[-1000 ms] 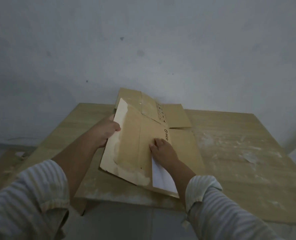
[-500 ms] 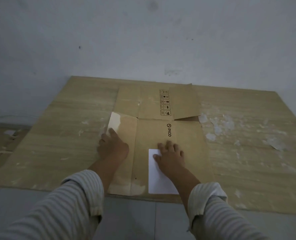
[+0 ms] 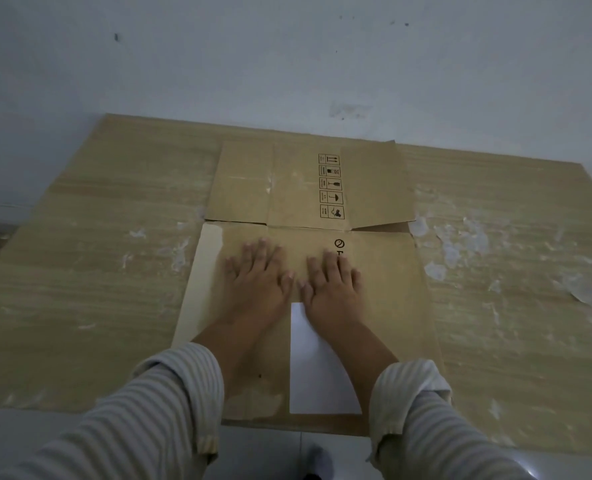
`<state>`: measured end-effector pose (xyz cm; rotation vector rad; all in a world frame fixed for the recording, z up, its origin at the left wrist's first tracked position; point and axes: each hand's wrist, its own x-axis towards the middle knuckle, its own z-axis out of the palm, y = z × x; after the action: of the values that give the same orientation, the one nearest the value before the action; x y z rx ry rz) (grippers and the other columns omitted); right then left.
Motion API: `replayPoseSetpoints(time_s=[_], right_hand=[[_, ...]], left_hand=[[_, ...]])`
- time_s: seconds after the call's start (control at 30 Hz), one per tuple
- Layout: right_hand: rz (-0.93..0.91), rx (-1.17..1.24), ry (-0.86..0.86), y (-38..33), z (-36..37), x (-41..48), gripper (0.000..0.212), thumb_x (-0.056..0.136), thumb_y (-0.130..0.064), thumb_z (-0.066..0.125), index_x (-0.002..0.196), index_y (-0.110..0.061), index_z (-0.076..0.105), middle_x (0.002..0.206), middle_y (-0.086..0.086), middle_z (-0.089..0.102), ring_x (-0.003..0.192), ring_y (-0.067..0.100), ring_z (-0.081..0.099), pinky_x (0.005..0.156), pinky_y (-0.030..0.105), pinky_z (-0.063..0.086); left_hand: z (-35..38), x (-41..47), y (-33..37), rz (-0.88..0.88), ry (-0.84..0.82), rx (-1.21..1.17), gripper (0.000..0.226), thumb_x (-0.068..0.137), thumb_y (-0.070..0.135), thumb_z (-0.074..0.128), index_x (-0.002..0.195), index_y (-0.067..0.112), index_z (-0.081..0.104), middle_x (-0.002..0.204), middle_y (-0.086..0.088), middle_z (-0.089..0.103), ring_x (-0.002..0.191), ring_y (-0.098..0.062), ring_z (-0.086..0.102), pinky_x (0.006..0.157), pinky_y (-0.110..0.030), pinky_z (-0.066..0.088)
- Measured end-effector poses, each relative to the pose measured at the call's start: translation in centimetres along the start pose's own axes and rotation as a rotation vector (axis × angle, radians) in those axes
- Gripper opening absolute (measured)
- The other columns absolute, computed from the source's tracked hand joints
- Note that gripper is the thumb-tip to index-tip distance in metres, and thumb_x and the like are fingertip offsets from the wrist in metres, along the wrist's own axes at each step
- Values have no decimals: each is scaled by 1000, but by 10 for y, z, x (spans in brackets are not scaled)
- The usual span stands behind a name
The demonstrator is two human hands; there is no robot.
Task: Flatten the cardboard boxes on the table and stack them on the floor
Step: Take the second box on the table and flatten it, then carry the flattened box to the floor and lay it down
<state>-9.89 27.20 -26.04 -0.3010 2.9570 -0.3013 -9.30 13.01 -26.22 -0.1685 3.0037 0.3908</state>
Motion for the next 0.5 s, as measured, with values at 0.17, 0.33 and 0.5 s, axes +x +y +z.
replayPoseSetpoints(time_s=[0.17,0.33,0.5], right_hand=[[-70,-37,-27,3,-10,35,59,98,-48,19,152,-25,16,163,5,4,149,28,-2,118,52,-1],[48,-13,-41,19,-20,62,65,93,-59,23,151,-28,18,162,7,6,149,27,-1,118,54,0],[123,16,-31,38,-25,44,70,94,-59,22,152,-22,14,162,6,5,149,26,-2,117,56,0]], left_hand=[[-1,16,2,-23,26,36,63,95,53,19,154,31,11,164,-1,3,151,-27,-1,117,-56,-3],[-2,21,2,-56,14,49,79,80,60,3,153,32,15,164,1,8,151,-27,4,116,-58,-2],[-7,12,-4,-164,48,-2,62,95,52,21,152,30,19,163,-2,12,151,-29,5,116,-60,3]])
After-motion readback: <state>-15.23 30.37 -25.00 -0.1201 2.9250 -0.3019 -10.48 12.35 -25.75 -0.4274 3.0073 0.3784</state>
